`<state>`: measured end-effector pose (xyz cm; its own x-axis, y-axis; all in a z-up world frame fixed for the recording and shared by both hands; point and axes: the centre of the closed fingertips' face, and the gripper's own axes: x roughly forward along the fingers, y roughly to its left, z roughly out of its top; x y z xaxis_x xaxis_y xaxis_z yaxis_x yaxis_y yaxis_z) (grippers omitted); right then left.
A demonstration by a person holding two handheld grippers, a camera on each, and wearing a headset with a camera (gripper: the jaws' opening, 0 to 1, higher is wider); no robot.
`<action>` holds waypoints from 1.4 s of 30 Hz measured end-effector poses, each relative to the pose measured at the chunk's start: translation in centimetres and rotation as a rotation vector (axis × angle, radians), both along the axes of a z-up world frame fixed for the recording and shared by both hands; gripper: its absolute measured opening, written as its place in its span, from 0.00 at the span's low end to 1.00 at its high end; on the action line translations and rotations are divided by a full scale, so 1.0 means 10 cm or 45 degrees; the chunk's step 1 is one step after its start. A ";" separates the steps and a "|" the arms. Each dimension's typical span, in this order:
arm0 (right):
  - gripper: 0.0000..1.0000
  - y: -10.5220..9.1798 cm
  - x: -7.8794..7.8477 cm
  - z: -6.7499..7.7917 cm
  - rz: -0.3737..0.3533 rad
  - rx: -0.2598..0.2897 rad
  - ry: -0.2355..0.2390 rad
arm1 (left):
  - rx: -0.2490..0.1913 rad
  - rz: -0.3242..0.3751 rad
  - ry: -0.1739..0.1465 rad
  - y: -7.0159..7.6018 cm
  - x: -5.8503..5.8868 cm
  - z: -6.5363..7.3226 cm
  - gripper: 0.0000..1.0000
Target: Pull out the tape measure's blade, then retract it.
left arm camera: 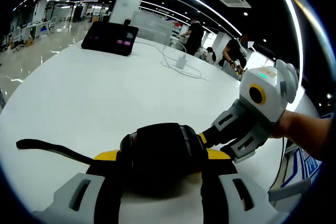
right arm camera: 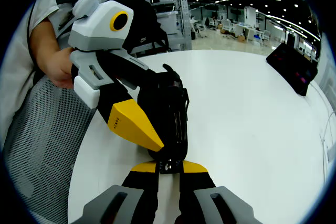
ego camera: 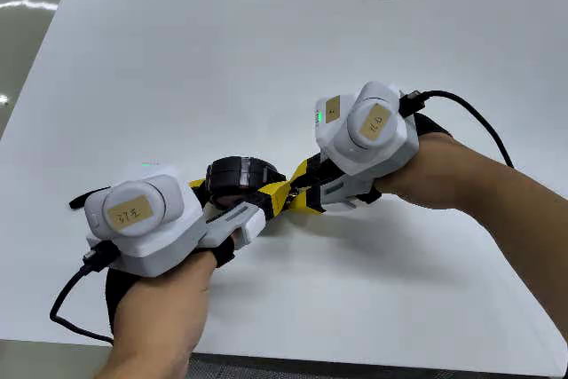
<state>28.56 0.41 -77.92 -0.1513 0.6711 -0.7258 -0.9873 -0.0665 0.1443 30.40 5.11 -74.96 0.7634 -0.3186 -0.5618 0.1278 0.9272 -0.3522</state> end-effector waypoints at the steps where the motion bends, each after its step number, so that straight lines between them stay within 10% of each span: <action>1: 0.11 0.00 0.00 0.00 -0.004 0.004 0.000 | 0.000 0.000 -0.001 0.00 0.00 0.00 0.56; 42: 0.32 -0.03 0.01 0.12 -0.092 0.037 0.016 | -0.021 -0.020 0.006 -0.03 0.00 0.05 0.60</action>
